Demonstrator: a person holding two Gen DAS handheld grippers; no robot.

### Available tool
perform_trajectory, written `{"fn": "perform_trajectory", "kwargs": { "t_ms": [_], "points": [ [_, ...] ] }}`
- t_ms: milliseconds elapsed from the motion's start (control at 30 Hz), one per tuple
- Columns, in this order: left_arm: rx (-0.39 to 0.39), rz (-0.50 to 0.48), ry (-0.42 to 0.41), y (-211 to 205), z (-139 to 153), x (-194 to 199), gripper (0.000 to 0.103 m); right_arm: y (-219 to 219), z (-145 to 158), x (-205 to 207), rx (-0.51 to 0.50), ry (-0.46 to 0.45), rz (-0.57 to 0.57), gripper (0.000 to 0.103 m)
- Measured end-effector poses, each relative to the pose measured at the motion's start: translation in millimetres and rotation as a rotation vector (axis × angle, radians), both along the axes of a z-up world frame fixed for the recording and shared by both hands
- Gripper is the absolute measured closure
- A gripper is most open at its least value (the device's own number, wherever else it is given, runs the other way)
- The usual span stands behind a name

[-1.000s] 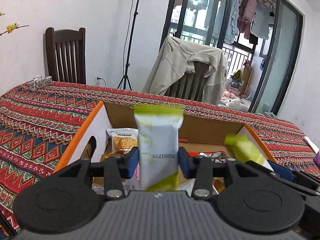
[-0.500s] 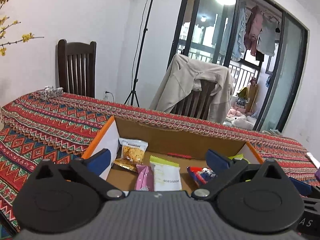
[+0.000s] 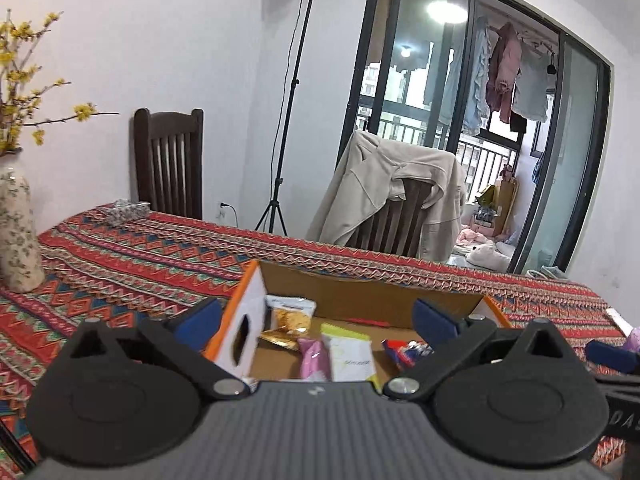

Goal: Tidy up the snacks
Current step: 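Open both grippers to drop the bar packets into the box, then move both grippers back from the box to the snack pile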

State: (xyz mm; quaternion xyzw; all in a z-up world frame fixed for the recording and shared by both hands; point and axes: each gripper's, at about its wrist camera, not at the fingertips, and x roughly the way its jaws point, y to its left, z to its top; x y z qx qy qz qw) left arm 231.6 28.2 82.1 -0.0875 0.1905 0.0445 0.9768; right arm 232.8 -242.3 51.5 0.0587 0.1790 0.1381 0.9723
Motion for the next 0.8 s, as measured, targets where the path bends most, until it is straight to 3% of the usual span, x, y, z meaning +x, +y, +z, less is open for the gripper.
{"fn": "perform_trajectory", "kwargs": {
  "t_ms": [400,800],
  "points": [
    [0.008,0.019,0.060,36,-24,-57,0.000,-7,-9,-49,-0.031,0.034,0.028,0.000],
    [0.001,0.001,0.105,48,-65,-99,0.000,-15,-46,-86,-0.044,0.106,0.039,0.000]
  ]
}}
